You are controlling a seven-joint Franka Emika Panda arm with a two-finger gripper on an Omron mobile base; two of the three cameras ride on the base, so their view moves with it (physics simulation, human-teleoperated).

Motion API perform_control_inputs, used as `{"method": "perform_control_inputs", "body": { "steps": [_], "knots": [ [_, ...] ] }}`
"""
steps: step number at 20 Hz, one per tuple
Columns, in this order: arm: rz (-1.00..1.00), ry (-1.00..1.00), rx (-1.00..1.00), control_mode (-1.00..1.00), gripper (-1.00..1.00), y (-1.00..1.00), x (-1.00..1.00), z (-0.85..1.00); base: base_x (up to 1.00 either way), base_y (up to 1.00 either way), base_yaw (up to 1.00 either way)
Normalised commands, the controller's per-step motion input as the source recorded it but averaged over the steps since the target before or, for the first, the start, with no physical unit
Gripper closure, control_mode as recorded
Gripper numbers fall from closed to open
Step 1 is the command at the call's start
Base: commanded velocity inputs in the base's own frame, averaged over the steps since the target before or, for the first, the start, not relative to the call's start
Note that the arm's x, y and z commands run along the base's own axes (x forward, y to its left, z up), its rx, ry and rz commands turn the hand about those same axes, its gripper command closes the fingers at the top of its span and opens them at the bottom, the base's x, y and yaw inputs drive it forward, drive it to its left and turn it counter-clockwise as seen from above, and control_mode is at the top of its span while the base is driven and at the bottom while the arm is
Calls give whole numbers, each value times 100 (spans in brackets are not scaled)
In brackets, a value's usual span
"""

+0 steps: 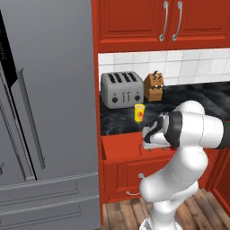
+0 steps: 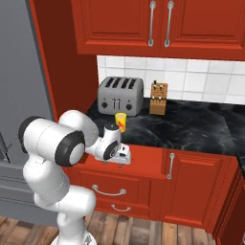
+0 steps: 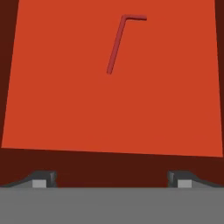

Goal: Pick up the straw from the left drawer and put it inside the smoothie cup.

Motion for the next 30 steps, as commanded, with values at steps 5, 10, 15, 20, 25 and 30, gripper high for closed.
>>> {"method": "perform_control_inputs", "body": {
  "steps": [5, 10, 15, 20, 25, 30],
  "knots": [
    [0, 0, 5, -100, -100, -3, 28, -35, 0, 0, 0],
    [0, 0, 5, -100, -100, 0, 34, -28, 0, 0, 0],
    [1, 0, 3, -100, -100, 0, 35, -27, 0, 0, 0],
    [1, 4, 0, -100, -100, 0, 7, -49, 0, 0, 0],
    [1, 15, 0, -100, -100, 0, -79, -27, 0, 0, 0],
    [8, 6, -2, -100, -100, 0, -100, -5, 0, 0, 0]
  ]
}}
